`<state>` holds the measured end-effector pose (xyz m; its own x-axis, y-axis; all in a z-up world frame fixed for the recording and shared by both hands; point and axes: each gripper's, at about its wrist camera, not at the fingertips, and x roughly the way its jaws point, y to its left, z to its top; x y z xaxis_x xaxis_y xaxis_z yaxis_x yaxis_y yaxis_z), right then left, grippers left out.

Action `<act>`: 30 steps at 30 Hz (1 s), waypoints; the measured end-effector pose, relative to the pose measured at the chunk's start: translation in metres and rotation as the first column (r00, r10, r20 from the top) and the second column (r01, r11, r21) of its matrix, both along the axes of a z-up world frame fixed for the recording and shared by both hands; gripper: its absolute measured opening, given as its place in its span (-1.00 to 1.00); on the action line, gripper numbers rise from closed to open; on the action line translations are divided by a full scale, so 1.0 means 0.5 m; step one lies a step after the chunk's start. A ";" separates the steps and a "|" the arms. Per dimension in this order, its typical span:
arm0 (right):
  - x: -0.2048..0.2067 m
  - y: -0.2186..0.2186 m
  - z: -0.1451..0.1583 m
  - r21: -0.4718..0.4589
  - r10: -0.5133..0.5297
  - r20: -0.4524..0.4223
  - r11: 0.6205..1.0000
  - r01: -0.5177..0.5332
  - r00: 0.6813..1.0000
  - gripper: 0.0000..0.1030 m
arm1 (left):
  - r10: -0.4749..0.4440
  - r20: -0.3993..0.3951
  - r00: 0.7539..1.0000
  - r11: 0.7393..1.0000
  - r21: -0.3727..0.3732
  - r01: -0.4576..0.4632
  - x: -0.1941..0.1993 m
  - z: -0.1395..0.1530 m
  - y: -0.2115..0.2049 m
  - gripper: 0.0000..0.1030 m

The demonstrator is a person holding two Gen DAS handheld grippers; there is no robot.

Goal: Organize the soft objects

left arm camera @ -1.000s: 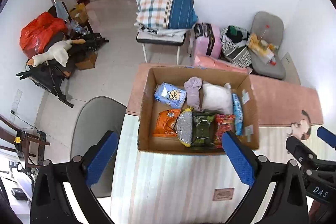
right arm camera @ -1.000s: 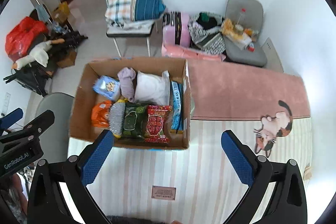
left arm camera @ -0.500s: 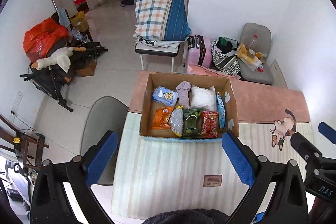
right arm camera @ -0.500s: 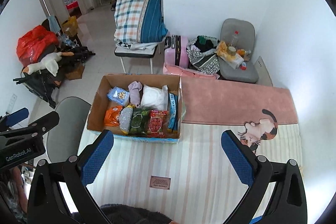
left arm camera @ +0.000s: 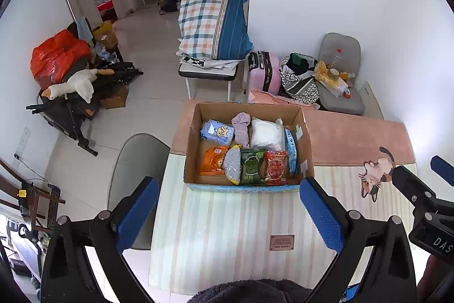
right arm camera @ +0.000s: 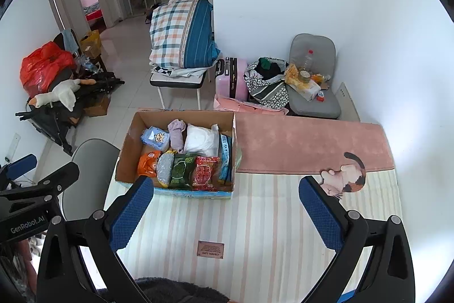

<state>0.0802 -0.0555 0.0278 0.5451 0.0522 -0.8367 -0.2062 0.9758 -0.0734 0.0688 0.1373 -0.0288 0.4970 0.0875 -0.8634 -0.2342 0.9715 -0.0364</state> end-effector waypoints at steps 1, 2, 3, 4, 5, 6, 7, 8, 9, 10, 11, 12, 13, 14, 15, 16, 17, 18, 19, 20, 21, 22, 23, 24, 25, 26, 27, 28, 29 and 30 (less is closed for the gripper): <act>0.001 0.002 0.000 -0.003 0.000 0.003 1.000 0.000 1.000 1.00 | 0.001 0.001 1.000 1.000 0.000 -0.001 0.000 0.001 0.000 0.98; 0.000 0.002 0.002 -0.005 0.000 0.007 1.000 0.000 1.000 1.00 | 0.001 0.001 1.000 1.000 0.001 -0.001 0.001 -0.001 -0.001 0.98; 0.000 0.002 0.004 -0.006 0.000 0.010 1.000 0.000 1.000 1.00 | 0.001 0.002 1.000 1.000 0.000 -0.001 0.002 -0.001 -0.002 0.98; 0.000 0.003 0.005 -0.006 -0.001 0.012 1.000 0.001 1.000 1.00 | 0.001 0.003 1.000 1.000 0.000 -0.001 0.002 0.001 -0.003 0.98; 0.001 0.004 0.005 -0.006 -0.001 0.013 1.000 0.001 1.000 1.00 | 0.001 0.001 1.000 1.000 0.006 -0.001 0.003 0.000 -0.001 0.98; 0.002 0.003 0.007 -0.007 -0.001 0.015 1.000 0.001 1.000 1.00 | 0.001 0.002 1.000 1.000 0.008 -0.001 0.004 0.001 -0.001 0.98; 0.005 0.003 0.008 -0.007 -0.002 0.016 1.000 0.002 1.000 1.00 | 0.001 0.003 1.000 1.000 0.007 -0.001 0.005 0.002 -0.001 0.98; 0.005 0.003 0.008 -0.007 -0.002 0.017 1.000 0.003 1.000 1.00 | 0.002 0.003 1.000 1.000 0.006 -0.002 0.006 0.002 -0.001 0.98; 0.007 0.004 0.009 -0.007 -0.002 0.017 1.000 0.002 1.000 1.00 | 0.002 0.003 1.000 1.000 0.008 -0.002 0.006 0.003 -0.001 0.98; 0.007 0.005 0.009 -0.007 -0.002 0.017 1.000 0.002 1.000 1.00 | 0.001 0.002 1.000 1.000 0.008 -0.001 0.006 0.002 0.000 0.98; 0.007 0.005 0.009 -0.007 -0.003 0.018 1.000 0.003 1.000 1.00 | 0.002 0.004 1.000 1.000 0.007 -0.002 0.006 0.002 -0.001 0.98; 0.008 0.005 0.009 -0.008 -0.003 0.018 1.000 0.003 1.000 1.00 | 0.002 0.004 1.000 1.000 0.007 -0.002 0.006 0.003 -0.001 0.98; 0.007 0.005 0.009 -0.009 -0.003 0.017 1.000 0.003 1.000 1.00 | 0.000 0.004 1.000 1.000 0.007 0.000 0.007 0.003 -0.002 0.98; 0.008 0.005 0.009 -0.011 -0.004 0.018 1.000 0.004 1.000 1.00 | -0.001 0.004 1.000 1.000 0.007 0.001 0.006 0.002 0.000 0.98; 0.008 0.004 0.010 -0.007 -0.006 0.017 1.000 0.006 1.000 1.00 | -0.001 0.004 1.000 1.000 0.006 0.001 0.008 0.004 0.000 0.98; 0.007 0.004 0.010 -0.008 -0.005 0.018 1.000 0.005 1.000 1.00 | -0.003 0.004 1.000 1.000 0.006 0.003 0.011 0.005 -0.001 0.98; 0.007 0.005 0.010 -0.012 -0.005 0.019 1.000 0.005 1.000 1.00 | -0.001 0.002 1.000 1.000 0.008 0.001 0.008 0.004 -0.001 0.98; 0.007 0.003 0.011 -0.011 -0.007 0.020 1.000 0.007 1.000 1.00 | 0.000 0.003 1.000 1.000 0.007 0.000 0.007 0.005 -0.001 0.98; 0.009 0.002 0.013 -0.012 -0.008 0.020 1.000 0.009 1.000 1.00 | -0.003 0.004 1.000 1.000 0.009 0.003 0.008 0.007 -0.002 0.98; 0.010 0.002 0.014 -0.013 -0.009 0.020 1.000 0.010 1.000 1.00 | -0.003 0.005 1.000 1.000 0.010 0.003 0.009 0.007 -0.002 0.98; 0.011 0.001 0.015 -0.014 -0.011 0.022 1.000 0.011 1.000 1.00 | -0.004 0.005 1.000 1.000 0.010 0.004 0.009 0.008 -0.003 0.98; 0.009 0.001 0.018 -0.014 -0.012 0.023 1.000 0.012 1.000 1.00 | -0.004 0.006 1.000 1.000 0.009 0.004 0.010 0.009 -0.002 0.98; 0.010 0.001 0.018 -0.014 -0.011 0.024 1.000 0.012 1.000 1.00 | -0.008 0.008 1.000 1.000 0.008 0.008 0.013 0.012 -0.003 0.98; 0.011 0.000 0.018 -0.015 -0.012 0.025 1.000 0.012 1.000 1.00 | -0.011 0.007 1.000 1.000 0.007 0.011 0.014 0.014 -0.004 0.98; 0.010 0.000 0.018 -0.015 -0.013 0.025 1.000 0.013 1.000 1.00 | -0.015 0.006 1.000 1.000 0.011 0.015 0.016 0.016 -0.006 0.98; 0.011 -0.001 0.018 -0.018 -0.014 0.024 1.000 0.015 1.000 1.00 | -0.018 0.005 1.000 1.000 0.013 0.018 0.019 0.016 -0.006 0.98; 0.011 -0.001 0.019 -0.022 -0.015 0.024 1.000 0.015 1.000 1.00 | -0.021 0.003 1.000 1.000 0.014 0.020 0.021 0.016 -0.008 0.98; 0.012 -0.001 0.019 -0.022 -0.015 0.024 1.000 0.016 1.000 1.00 | -0.022 0.002 1.000 1.000 0.014 0.022 0.023 0.018 -0.008 0.98; 0.013 -0.002 0.019 -0.022 -0.016 0.023 1.000 0.016 1.000 1.00 | -0.022 0.004 1.000 1.000 0.014 0.022 0.020 0.015 -0.009 0.98; 0.014 -0.003 0.021 -0.025 -0.017 0.024 1.000 0.017 1.000 1.00 | -0.022 0.006 1.000 1.000 0.015 0.021 0.021 0.015 -0.009 0.98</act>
<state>0.0873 -0.0569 0.0381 0.5656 0.0222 -0.8244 -0.1874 0.9769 -0.1023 0.0792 0.1326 -0.0214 0.5038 0.0895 -0.8592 -0.2131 0.9768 -0.0233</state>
